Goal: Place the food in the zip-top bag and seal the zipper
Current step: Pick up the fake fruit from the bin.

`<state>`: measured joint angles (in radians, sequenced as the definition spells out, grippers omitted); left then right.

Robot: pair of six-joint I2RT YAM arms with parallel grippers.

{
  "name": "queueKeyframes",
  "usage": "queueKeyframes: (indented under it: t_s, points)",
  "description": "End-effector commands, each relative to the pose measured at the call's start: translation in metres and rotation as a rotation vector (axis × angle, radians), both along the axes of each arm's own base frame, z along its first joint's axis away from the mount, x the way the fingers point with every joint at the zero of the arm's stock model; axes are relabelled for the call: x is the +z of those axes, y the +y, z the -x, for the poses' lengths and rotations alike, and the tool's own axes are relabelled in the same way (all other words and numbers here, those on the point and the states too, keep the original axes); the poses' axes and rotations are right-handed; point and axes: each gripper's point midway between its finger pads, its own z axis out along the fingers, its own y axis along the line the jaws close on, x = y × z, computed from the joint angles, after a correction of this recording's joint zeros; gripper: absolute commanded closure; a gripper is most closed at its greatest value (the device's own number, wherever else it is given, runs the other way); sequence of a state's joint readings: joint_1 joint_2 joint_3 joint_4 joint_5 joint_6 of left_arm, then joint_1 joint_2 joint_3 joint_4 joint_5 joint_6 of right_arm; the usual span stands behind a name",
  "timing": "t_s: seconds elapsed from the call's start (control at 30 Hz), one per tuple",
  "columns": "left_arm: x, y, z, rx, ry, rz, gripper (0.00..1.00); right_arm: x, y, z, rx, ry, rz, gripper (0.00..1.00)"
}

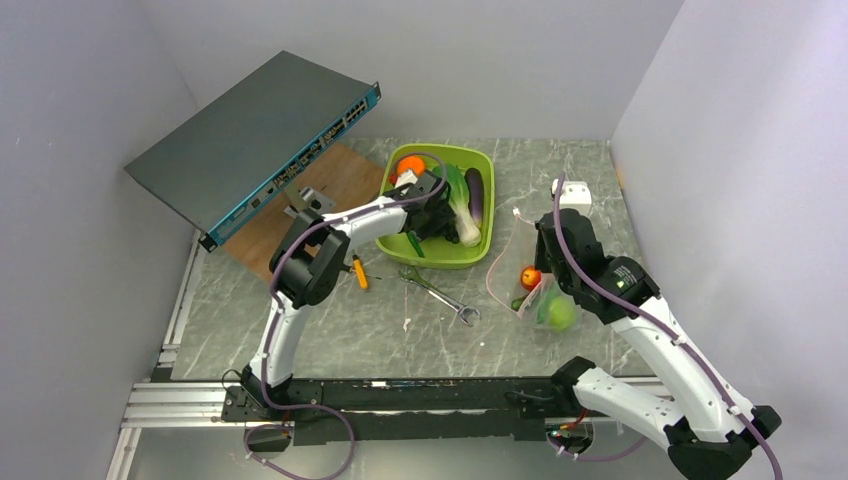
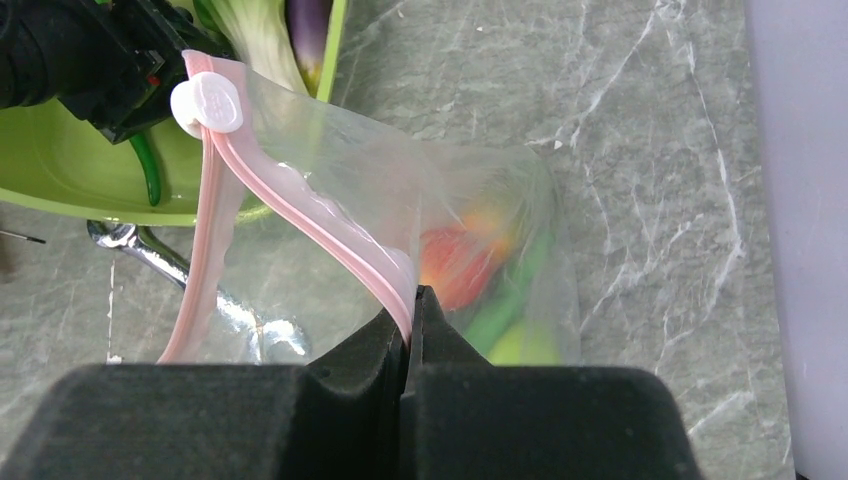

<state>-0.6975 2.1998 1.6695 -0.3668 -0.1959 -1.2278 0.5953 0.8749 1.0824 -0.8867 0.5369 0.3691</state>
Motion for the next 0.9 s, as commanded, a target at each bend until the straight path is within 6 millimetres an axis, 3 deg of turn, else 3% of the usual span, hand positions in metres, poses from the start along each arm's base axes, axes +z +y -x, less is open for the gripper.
queueKeyframes:
  t_s: [0.0, 0.07, 0.2, 0.33, 0.4, 0.63, 0.73, 0.87]
  points:
    - [-0.009, 0.000, -0.008, 0.026, 0.017, 0.043, 0.32, 0.009, 0.000, -0.003, -0.008, -0.039, -0.022, 1.00]
    - [-0.010, 0.003, -0.010, 0.016, 0.012, 0.046, 0.42, 0.010, 0.000, -0.003, -0.006, -0.045, -0.023, 1.00]
    - [0.001, 0.003, -0.017, -0.083, -0.049, 0.030, 0.72, 0.012, 0.000, -0.002, -0.006, -0.046, -0.025, 1.00]
    - [0.032, 0.012, -0.012, -0.203, -0.155, -0.057, 0.84, 0.014, 0.001, -0.002, 0.004, -0.055, -0.036, 1.00]
    - [0.059, 0.020, -0.004, -0.247, -0.215, -0.072, 0.88, 0.014, 0.003, -0.002, 0.009, -0.052, -0.040, 1.00]
    - [0.130, 0.040, 0.048, -0.441, -0.379, -0.130, 1.00, 0.018, 0.005, -0.002, 0.016, -0.063, -0.059, 1.00]
    - [0.168, 0.034, 0.077, -0.559, -0.482, -0.059, 1.00, 0.018, 0.006, -0.001, 0.022, -0.067, -0.070, 1.00]
    - [0.225, 0.011, 0.131, -0.785, -0.654, 0.186, 1.00, 0.020, 0.008, 0.000, 0.023, -0.062, -0.089, 1.00]
